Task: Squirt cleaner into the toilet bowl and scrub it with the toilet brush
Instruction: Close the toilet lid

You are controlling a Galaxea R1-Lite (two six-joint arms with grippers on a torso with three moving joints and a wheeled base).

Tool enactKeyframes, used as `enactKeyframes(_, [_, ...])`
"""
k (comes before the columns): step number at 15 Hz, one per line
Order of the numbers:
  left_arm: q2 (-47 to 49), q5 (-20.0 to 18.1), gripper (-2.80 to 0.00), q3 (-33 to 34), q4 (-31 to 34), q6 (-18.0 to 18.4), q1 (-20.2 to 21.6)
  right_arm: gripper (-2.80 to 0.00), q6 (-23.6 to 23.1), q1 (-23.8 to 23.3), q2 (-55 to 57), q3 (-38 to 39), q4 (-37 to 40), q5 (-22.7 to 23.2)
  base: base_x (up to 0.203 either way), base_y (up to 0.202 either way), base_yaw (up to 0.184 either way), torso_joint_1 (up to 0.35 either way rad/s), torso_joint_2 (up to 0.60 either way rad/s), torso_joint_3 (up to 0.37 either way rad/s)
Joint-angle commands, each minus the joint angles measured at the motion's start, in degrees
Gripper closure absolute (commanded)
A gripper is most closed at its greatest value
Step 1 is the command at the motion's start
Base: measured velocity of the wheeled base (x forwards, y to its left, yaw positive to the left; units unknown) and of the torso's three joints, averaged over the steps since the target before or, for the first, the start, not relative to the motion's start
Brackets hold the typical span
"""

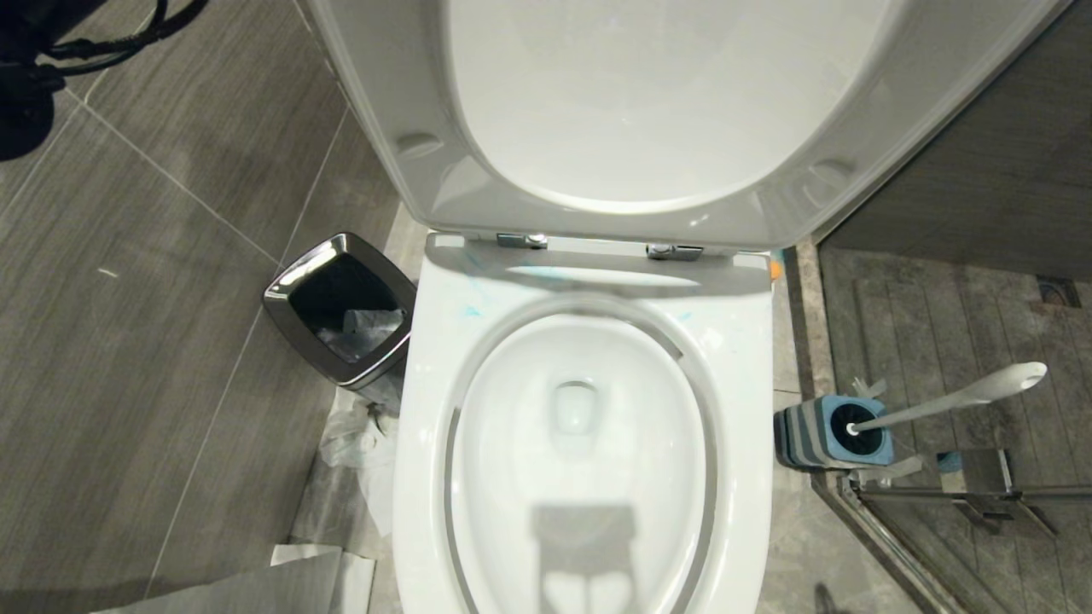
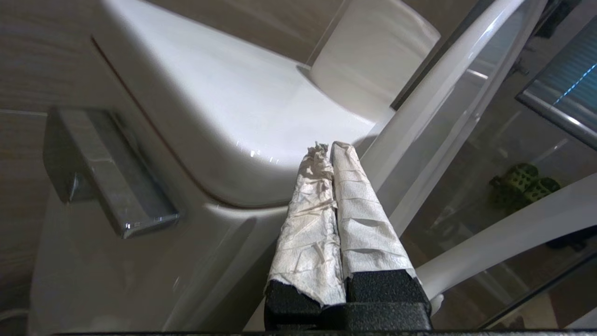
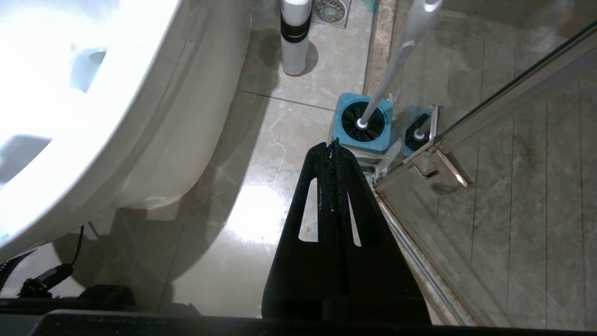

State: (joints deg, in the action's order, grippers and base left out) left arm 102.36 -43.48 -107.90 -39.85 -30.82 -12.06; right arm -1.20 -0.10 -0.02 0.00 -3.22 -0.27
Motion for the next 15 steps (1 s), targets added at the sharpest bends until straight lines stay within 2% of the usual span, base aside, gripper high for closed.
enactKeyframes(1, [1.1, -0.3, 0.0, 0.6, -0.2, 0.9, -0.6, 0.0, 0.0, 0.0, 0.0, 1.4, 0.0, 0.0, 0.0, 0.0, 0.0, 0.0, 0.0, 0.0])
enactKeyframes(7, [2.3, -0.3, 0.0, 0.5, -0.1, 4.9, -2.3, 0.0, 0.0, 0.0, 0.0, 1.4, 0.0, 0.0, 0.0, 0.0, 0.0, 0.0, 0.0, 0.0])
enactKeyframes(10, [2.2, -0.8, 0.0, 0.7, -0.2, 4.5, -2.5, 0.0, 0.0, 0.0, 0.0, 1.5, 0.0, 0.0, 0.0, 0.0, 0.0, 0.0, 0.0, 0.0])
enactKeyframes(12, [1.6, -3.7, 0.0, 1.3, -0.2, 3.9, -2.0, 0.0, 0.0, 0.0, 0.0, 1.5, 0.0, 0.0, 0.0, 0.0, 0.0, 0.0, 0.0, 0.0])
enactKeyframes(15, [-0.7, -9.9, 0.0, 5.7, -0.3, 2.4, 0.6, 0.0, 0.0, 0.0, 0.0, 1.4, 0.0, 0.0, 0.0, 0.0, 0.0, 0.0, 0.0, 0.0])
